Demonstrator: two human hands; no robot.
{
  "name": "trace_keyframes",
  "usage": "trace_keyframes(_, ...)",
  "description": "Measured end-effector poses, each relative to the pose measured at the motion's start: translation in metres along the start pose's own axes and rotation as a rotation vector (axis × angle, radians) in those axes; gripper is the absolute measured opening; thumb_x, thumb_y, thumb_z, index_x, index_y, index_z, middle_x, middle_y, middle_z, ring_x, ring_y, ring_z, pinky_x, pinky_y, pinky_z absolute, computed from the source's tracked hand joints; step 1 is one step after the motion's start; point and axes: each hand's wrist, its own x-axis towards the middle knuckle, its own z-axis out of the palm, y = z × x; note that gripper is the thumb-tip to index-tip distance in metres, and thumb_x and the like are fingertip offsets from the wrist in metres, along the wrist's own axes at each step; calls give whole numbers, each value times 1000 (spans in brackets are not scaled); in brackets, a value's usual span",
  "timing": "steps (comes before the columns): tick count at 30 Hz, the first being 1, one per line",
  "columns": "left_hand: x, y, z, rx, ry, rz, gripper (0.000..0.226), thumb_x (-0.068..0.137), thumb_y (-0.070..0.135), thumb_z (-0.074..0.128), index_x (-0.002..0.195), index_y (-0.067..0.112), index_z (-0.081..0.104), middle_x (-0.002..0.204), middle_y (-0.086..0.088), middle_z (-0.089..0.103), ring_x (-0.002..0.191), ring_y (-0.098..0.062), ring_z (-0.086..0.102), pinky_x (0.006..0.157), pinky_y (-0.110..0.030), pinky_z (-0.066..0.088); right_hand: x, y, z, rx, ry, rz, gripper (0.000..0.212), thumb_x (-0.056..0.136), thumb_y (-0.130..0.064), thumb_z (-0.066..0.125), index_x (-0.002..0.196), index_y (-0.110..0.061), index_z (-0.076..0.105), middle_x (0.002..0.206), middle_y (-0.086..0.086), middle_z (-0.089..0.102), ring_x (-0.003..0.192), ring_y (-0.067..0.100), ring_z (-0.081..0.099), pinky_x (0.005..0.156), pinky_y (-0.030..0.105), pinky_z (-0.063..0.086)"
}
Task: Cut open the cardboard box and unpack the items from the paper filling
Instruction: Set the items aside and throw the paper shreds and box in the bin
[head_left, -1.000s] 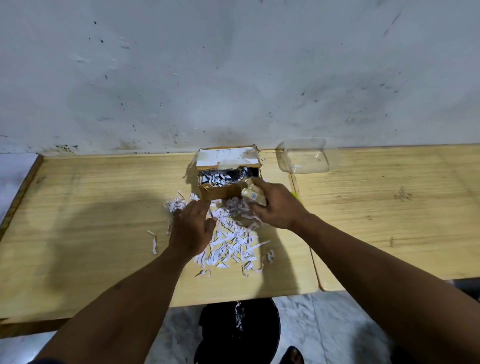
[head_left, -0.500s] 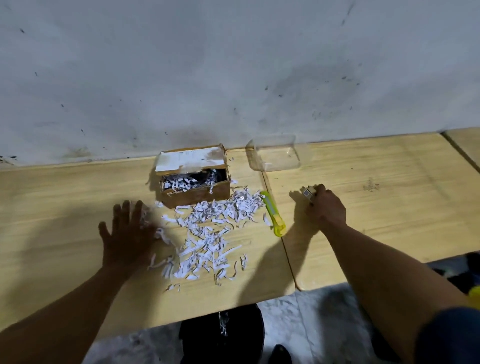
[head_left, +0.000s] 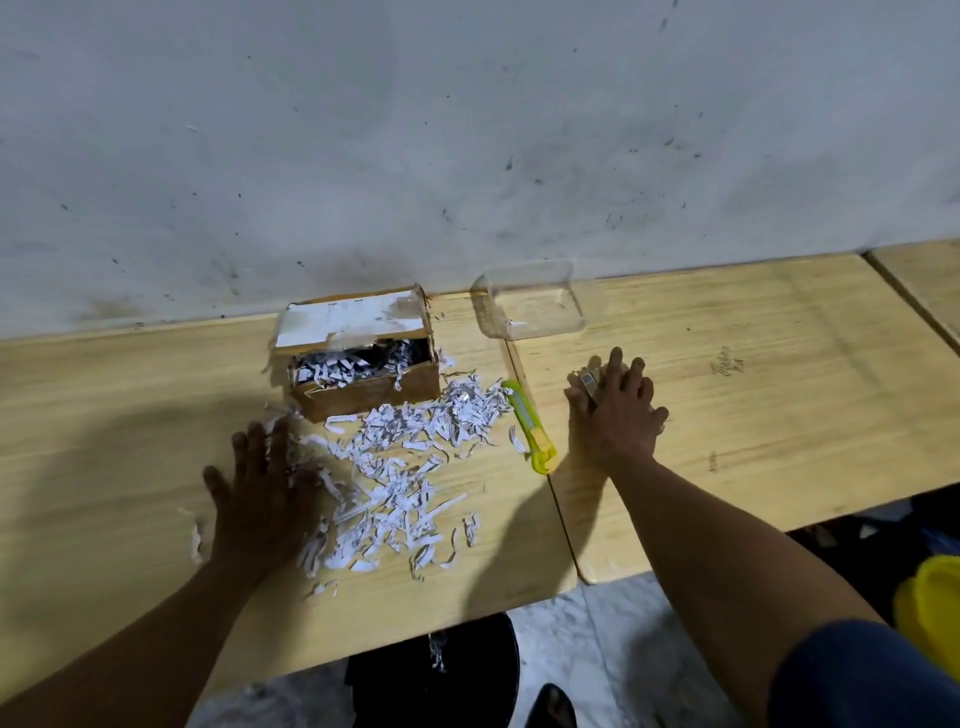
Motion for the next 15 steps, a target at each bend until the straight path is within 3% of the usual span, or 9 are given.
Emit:
trace_keyframes(5, -3, 2, -4, -38, 6, -6, 87, 85, 62, 16, 156, 13, 6, 162, -18, 14, 150, -36, 9, 110, -67, 7, 2, -9, -12, -58, 2, -69, 78, 95, -58, 38, 156, -21, 9, 164, 11, 14, 150, 32, 14, 110, 65, 21)
trace_keyframes(7, -2, 1, -6, -58, 0, -13, 88, 84, 64, 14, 156, 16, 1, 163, -16, 11, 151, -33, 5, 112, -66, 5, 0, -19, -22, -30, 81, -273, 64, 95, -48, 40, 151, -18, 29, 156, 11, 33, 143, 32, 32, 107, 58, 30)
trace_keyframes(10, -1, -2, -6, -36, -36, -13, 92, 82, 73, 8, 156, 19, -1, 164, -11, 4, 151, -29, -1, 113, -65, 2, -14, -40, -30, 115, 31, -552, 47, 86, -37, 48, 127, -15, 55, 122, 10, 59, 110, 34, 56, 85, 44, 49)
trace_keyframes(12, -1, 2, -7, -37, -44, -28, 94, 80, 74, 6, 156, 20, 1, 164, -11, 4, 151, -29, -2, 113, -64, 3, -24, -49, -29, 175, -101, -552, 41, 84, -29, 58, 122, -14, 56, 113, 11, 61, 102, 34, 58, 76, 39, 50)
trace_keyframes(15, -1, 11, -10, -68, -36, -67, 92, 78, 72, 6, 156, 24, 1, 164, -12, 6, 152, -29, -1, 114, -62, 3, -33, -55, -25, 144, -232, -440, 49, 80, -24, 62, 127, -16, 49, 114, 12, 59, 106, 34, 57, 77, 39, 50)
